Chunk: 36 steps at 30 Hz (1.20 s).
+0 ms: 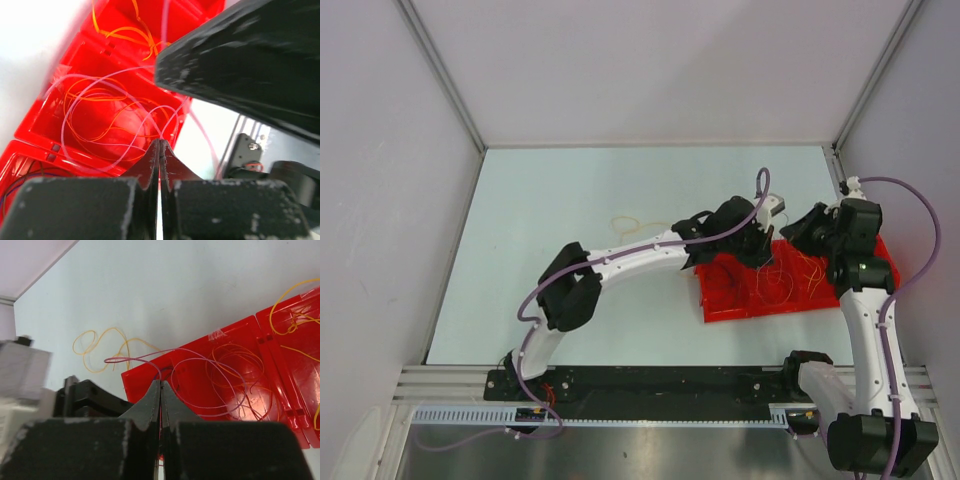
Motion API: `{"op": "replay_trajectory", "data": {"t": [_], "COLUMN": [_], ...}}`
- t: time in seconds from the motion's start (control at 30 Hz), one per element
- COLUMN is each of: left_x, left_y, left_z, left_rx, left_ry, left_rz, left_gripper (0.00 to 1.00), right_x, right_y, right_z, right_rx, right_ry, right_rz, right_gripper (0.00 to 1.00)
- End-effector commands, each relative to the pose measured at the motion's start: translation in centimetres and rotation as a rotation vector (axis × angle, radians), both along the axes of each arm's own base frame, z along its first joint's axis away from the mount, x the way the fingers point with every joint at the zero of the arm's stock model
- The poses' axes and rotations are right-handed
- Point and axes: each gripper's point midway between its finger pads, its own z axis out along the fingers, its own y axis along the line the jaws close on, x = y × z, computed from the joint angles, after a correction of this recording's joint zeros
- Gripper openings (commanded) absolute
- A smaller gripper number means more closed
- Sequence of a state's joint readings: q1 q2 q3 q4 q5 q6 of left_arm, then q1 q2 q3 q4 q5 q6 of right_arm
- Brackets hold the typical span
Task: Untangle the cables
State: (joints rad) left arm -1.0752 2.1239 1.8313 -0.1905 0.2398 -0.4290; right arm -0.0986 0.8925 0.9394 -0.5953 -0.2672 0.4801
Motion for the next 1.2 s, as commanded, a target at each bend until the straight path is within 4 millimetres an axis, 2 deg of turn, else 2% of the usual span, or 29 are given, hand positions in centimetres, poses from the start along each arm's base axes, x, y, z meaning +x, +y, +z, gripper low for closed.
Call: {"op": "replay_trajectory", "data": {"t": [0.0, 0.07, 0.17, 0.27, 0.33, 0.43, 0.7, 0.87, 1.0, 1.07, 1.1, 1.17], "left_x": [0.7, 0.8, 0.9, 1.1, 1.3, 1.8, 3.1, 3.4, 3.9, 3.8, 3.7, 3.4], "left_y": [-1.7, -1.9, -1.9, -1.8, -1.6, -1.1, -0.6, -0.2, 0.9, 1.4, 1.8, 2.6], "left_z": [0.8, 0.4, -1.3, -2.7, -3.3, -3.3, -1.8, -0.5, 2.0, 2.5, 3.6, 3.8], "left_rx": [-0.044, -0.037, -0.006, 0.023, 0.043, 0.066, 0.112, 0.135, 0.130, 0.139, 0.129, 0.140], "left_ry": [-0.019, -0.016, -0.002, 0.009, 0.010, 0.000, -0.053, -0.078, -0.117, -0.126, -0.137, -0.144], "left_rz": [-0.001, 0.001, 0.006, 0.016, 0.031, 0.062, 0.110, 0.117, 0.159, 0.157, 0.162, 0.161], "left_gripper": [0.00, 0.00, 0.00, 0.00, 0.00, 0.01, 0.34, 0.47, 0.61, 0.69, 0.70, 0.74], "right_x": [1.3, 1.4, 1.5, 1.1, 0.4, -0.3, -1.2, -1.5, -0.5, 0.1, 0.7, 1.6], "right_y": [-0.2, -0.3, -1.0, -2.1, -3.5, -4.4, -5.1, -4.6, -4.9, -4.9, -5.1, -5.7], "right_z": [0.3, -0.2, -1.4, -3.4, -5.5, -7.4, -9.4, -9.7, -10.1, -10.7, -10.5, -10.6], "right_rx": [-0.012, -0.019, -0.045, -0.085, -0.116, -0.141, -0.182, -0.217, -0.240, -0.243, -0.245, -0.250], "right_ry": [-0.059, -0.053, -0.027, 0.031, 0.107, 0.163, 0.229, 0.238, 0.236, 0.248, 0.234, 0.243], "right_rz": [0.002, 0.000, -0.024, -0.076, -0.152, -0.197, -0.237, -0.245, -0.269, -0.271, -0.281, -0.300], "right_gripper": [0.00, 0.00, 0.00, 0.00, 0.00, 0.00, 0.00, 0.00, 0.00, 0.00, 0.00, 0.00]}}
